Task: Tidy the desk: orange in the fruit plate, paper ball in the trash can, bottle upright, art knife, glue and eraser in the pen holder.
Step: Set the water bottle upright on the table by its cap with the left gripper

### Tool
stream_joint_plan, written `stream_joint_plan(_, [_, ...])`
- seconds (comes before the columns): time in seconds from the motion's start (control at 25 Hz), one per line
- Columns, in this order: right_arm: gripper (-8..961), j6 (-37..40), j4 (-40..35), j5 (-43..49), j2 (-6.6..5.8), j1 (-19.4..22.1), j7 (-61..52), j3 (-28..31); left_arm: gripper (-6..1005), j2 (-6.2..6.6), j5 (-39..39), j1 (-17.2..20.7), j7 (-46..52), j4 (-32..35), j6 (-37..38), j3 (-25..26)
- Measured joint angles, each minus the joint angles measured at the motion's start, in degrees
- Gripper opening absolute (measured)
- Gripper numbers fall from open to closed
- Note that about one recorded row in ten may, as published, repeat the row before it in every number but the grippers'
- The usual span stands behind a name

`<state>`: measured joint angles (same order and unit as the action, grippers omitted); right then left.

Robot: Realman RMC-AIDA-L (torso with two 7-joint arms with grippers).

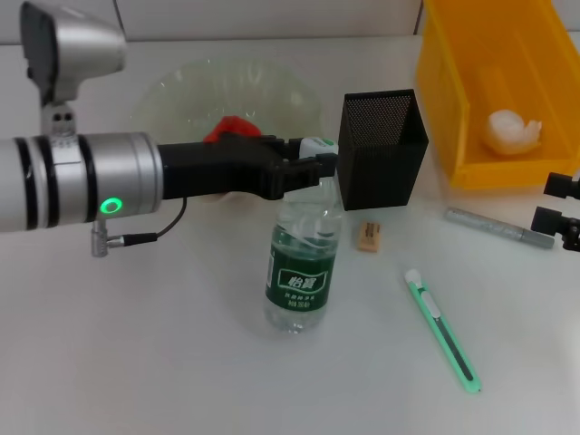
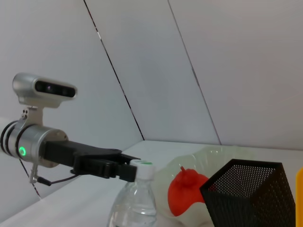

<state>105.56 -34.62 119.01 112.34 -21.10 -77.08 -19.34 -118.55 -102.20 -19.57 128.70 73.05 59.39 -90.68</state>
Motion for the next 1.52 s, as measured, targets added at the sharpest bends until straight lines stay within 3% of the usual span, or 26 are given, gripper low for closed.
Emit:
stream_joint_plan(0.2, [750, -0.02, 0.57, -0.39, 0.04, -0.82, -0.09, 0.0, 441, -0.01, 5.45, 2.68, -7.24, -1.79, 1.86, 2.27])
stream_joint_plan(0.24, [750, -0.06, 0.66, -0.46, 0.04, -1.02, -0.11, 0.0, 441, -0.01, 15.73, 4.23, -21.54, -8.05, 8.98, 7.1])
stream_joint_plan(0.36, [750, -0.44, 1.1, -0.52, 0.06, -1.62, -0.43, 0.0, 440, -0.01, 15.73, 4.23, -21.54, -8.05, 8.98, 7.1])
stream_joint_plan(0.4, [750, -0.57, 1.47, -0.54, 0.07, -2.07, -0.69, 0.0, 440, -0.01, 19.19, 3.46, -28.03, -13.39, 14.81, 11.54])
stream_joint_plan(0.6, [749, -0.6, 2.01, -0.71, 0.37, -2.54, -0.74, 0.0, 440, -0.01, 19.28, 3.17, -29.84, -14.83, 16.4, 13.15])
stream_joint_plan(0.68, [749, -0.61, 2.02, -1.11, 0.67, -2.59, -0.75, 0.0, 439, -0.01, 19.38, 2.97, -36.14, -17.53, 19.01, 15.83])
stream_joint_plan(0.92, [749, -0.62, 2.01, -2.05, 1.15, -2.64, -0.78, 0.01, 439, -0.01, 19.5, 2.84, -42.19, -19.38, 20.47, 16.69])
stream_joint_plan(1.24, [748, -0.62, 2.79, -2.57, 1.48, -2.62, -0.79, 0.0, 438, 0.06, 19.54, 1.46, -51.35, -27.55, 26.96, 25.73])
stream_joint_plan(1.52, [748, -0.59, 3.41, -2.83, 1.48, -2.61, -0.79, 0.0, 437, 0.17, 19.57, 1.88, -59.03, -30.4, 29.36, 28.74])
